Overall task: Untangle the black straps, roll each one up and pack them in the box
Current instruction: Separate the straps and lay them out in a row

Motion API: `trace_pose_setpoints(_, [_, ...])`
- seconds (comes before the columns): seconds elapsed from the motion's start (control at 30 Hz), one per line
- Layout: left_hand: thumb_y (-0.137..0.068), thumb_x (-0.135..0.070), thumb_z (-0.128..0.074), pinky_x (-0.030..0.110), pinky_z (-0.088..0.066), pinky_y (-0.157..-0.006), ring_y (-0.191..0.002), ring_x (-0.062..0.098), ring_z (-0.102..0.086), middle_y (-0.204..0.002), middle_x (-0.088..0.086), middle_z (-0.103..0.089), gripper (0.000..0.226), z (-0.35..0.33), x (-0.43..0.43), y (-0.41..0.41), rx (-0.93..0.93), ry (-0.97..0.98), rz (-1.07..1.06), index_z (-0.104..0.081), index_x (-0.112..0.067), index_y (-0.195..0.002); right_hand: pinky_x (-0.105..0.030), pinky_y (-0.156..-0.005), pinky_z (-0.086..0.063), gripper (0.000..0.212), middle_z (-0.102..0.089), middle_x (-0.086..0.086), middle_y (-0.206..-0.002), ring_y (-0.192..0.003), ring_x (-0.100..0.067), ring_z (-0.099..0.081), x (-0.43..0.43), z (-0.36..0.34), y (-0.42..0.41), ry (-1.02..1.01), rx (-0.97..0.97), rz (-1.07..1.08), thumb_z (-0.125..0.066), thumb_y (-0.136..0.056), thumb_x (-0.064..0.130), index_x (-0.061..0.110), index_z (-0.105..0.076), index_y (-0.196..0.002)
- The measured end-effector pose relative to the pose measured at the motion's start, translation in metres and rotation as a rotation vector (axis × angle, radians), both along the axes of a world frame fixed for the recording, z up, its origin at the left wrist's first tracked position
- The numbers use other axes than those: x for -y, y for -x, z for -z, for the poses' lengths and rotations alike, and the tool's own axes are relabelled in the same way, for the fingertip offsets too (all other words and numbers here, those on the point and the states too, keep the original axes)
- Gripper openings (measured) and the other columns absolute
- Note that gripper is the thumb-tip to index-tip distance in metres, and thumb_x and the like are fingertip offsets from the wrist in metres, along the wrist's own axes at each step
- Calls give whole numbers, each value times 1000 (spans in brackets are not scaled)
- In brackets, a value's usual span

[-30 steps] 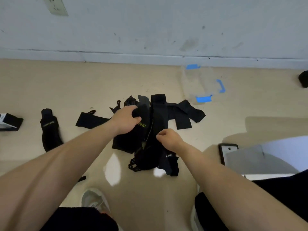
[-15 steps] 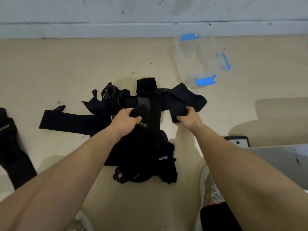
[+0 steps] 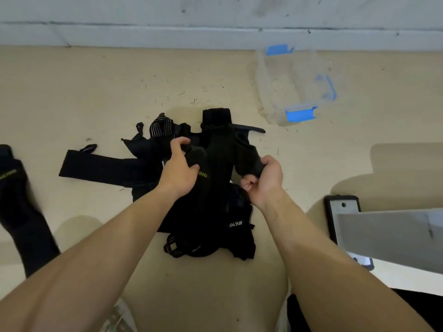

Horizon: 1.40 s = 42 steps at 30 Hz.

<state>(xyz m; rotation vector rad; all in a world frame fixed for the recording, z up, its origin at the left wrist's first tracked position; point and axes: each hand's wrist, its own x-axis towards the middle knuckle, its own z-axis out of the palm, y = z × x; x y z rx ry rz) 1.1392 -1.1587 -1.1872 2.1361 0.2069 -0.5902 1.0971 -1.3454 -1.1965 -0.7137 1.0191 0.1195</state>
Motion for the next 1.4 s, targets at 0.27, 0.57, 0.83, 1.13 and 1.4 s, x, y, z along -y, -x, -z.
trace_pose_setpoints(0.27, [-96, 7, -56, 19, -40, -106, -121, 10, -57, -125, -10, -64, 52, -26, 19, 17, 198, 79, 161, -61, -26, -136, -11, -36, -17, 30, -47, 6, -59, -32, -5, -24, 27, -51, 1, -255, 31, -321, -40, -94, 22, 19, -52, -67])
trace_pose_setpoints(0.57, [-89, 9, -59, 23, -49, -74, -76, 14, -64, -80, 4, -71, 21, -59, 12, 23, 51, 175, 97, -75, -4, -89, -20, -45, -50, 15, -54, 3, -71, -43, -5, -44, 34, -65, 9, -3, 29, -331, -58, -99, 19, 14, -66, -87])
trace_pose_setpoints(0.83, [-89, 8, -56, 42, -56, -95, -100, 31, -70, -90, 7, -75, 33, -64, -12, 13, -91, 269, -67, -76, -17, -86, -30, -67, -58, 40, -68, -2, -110, -87, -18, -70, 35, -46, 22, 358, 42, -480, -47, -99, 4, 18, -60, -134])
trace_pose_setpoints(1.13, [-91, 5, -58, 42, -58, -87, -90, 30, -71, -84, 9, -74, 27, -81, -3, 5, -209, 460, -146, -75, -14, -82, -29, -60, -39, 39, -59, -1, -83, -78, -19, -54, 20, -39, 24, 1252, 57, -1074, -59, -78, 75, 41, -64, -60])
trace_pose_setpoints(1.4, [-93, 5, -57, 42, -61, -84, -97, 33, -71, -97, 13, -74, 27, -78, -9, 4, -229, 489, -205, -76, -13, -96, -34, -85, -54, 25, -71, -17, -85, -80, -25, -68, 22, -43, 17, 963, 504, -1025, -62, -97, 20, 42, -73, -102])
